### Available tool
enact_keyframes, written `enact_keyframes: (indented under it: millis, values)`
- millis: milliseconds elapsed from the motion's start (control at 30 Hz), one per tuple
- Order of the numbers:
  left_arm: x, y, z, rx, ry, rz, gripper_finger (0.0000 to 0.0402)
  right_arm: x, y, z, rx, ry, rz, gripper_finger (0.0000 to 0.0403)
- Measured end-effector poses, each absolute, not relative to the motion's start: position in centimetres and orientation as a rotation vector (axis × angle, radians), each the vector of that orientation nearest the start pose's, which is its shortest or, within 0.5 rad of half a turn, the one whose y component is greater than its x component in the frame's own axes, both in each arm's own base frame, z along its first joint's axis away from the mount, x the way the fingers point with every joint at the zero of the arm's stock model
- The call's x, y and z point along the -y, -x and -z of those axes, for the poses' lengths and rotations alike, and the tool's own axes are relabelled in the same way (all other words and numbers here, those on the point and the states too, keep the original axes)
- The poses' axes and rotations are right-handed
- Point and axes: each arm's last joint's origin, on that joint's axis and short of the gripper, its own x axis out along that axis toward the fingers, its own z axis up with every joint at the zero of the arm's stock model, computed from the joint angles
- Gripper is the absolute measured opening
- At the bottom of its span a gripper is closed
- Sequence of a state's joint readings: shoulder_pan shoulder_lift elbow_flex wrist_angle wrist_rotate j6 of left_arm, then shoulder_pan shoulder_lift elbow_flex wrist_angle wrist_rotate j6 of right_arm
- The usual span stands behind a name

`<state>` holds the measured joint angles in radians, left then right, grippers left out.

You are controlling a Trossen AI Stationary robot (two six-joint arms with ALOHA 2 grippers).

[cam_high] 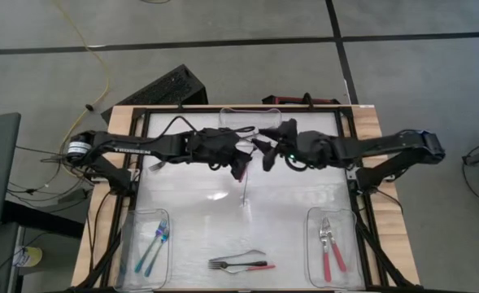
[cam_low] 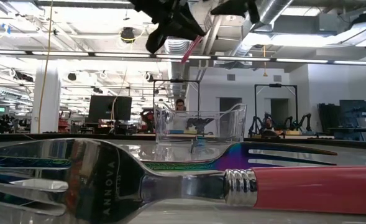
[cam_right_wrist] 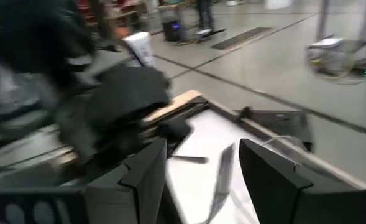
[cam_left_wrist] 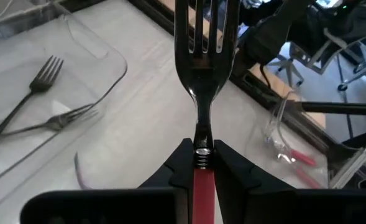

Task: Sort silverware by color (type)
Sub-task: Put the pink fork into the bottom right transparent bin

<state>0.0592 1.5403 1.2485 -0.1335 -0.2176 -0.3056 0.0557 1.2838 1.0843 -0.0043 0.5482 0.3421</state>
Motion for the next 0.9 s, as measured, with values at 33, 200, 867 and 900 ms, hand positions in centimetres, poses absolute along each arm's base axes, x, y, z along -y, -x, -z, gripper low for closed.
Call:
enact_keyframes:
  millis: [33,200,867,900]
  values:
    - [-2.7,-35.1,-31.7,-0.374,0.259,-0.332,0.0023,0.0,-29.1,-34.7,-0.129,-0.261,0.548,0.0225]
    - [-2.7,-35.1,-31.8,-0.369,0.250,-0.352,0.0023,0.0,-30.1,-34.0,-0.206,-0.246,0.617,0.0225]
    - [-2.5,-34.9,-31.5,-0.438,0.068,-0.317,0.0045,0.1,-29.9,-33.5,-0.271,-0.315,0.566,0.0020]
    - [-2.5,-34.9,-31.5,-0.444,0.060,-0.304,0.0057,0.0,-29.5,-33.8,-0.271,-0.317,0.560,0.0020]
